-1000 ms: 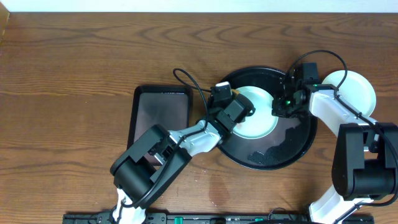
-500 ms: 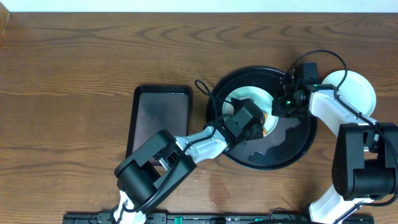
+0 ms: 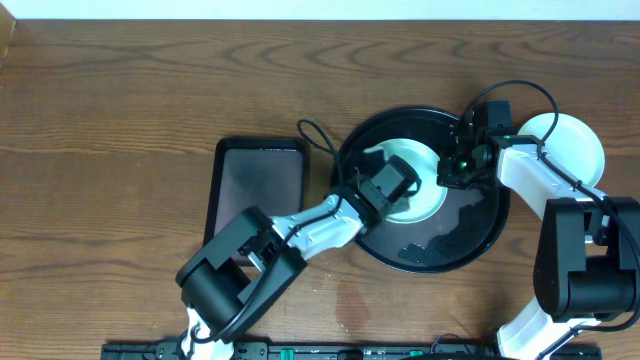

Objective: Clean dirty plates on tray and stack at the side
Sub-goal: 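Scrub the green plate with the sponge in the left gripper, then return the sponge over the small tray with the left gripper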

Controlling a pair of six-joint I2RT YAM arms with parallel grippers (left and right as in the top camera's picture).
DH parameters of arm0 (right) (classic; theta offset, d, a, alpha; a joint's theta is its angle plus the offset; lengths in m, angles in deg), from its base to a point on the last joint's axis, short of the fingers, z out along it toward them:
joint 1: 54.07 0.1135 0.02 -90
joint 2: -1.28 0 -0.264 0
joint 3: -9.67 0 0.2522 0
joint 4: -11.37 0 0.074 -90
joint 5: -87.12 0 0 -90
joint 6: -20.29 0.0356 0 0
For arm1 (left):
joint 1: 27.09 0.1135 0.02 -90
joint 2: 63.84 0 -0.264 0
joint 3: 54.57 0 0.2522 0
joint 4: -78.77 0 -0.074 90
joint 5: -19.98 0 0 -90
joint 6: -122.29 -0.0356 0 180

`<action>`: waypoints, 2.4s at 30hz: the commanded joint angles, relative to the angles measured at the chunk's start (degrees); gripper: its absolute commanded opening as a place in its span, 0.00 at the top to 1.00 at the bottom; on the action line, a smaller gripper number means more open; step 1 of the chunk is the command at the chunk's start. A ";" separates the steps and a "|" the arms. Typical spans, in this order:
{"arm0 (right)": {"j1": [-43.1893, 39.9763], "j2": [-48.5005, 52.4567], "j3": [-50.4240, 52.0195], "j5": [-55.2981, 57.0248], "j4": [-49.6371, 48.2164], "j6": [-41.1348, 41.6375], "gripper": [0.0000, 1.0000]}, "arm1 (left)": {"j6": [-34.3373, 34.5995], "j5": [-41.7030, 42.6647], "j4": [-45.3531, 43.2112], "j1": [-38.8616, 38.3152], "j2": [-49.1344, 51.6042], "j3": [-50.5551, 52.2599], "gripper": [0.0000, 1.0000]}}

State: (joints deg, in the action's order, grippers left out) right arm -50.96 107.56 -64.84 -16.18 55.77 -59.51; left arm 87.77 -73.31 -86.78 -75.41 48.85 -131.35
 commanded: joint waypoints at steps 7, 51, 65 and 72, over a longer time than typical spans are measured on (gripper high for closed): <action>0.85 5.05 2.47 1.86 0.44 0.44 0.99 | -8.50 -27.47 0.74 4.26 -0.39 1.20 0.92; 0.85 5.05 2.47 1.86 0.96 0.44 0.99 | -18.18 -20.13 -9.03 6.82 -0.48 1.18 0.92; 0.85 4.61 2.43 1.38 1.31 0.42 0.99 | -18.47 -19.71 3.43 6.45 -24.30 1.18 0.92; 0.85 -2.32 2.34 -2.82 1.51 -1.09 0.99 | -19.08 -19.98 28.98 6.93 -35.08 1.18 0.93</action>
State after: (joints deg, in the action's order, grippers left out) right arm -50.93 107.01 -64.58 -17.81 55.98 -59.73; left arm 69.58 -92.08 -63.29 -68.85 15.80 -130.22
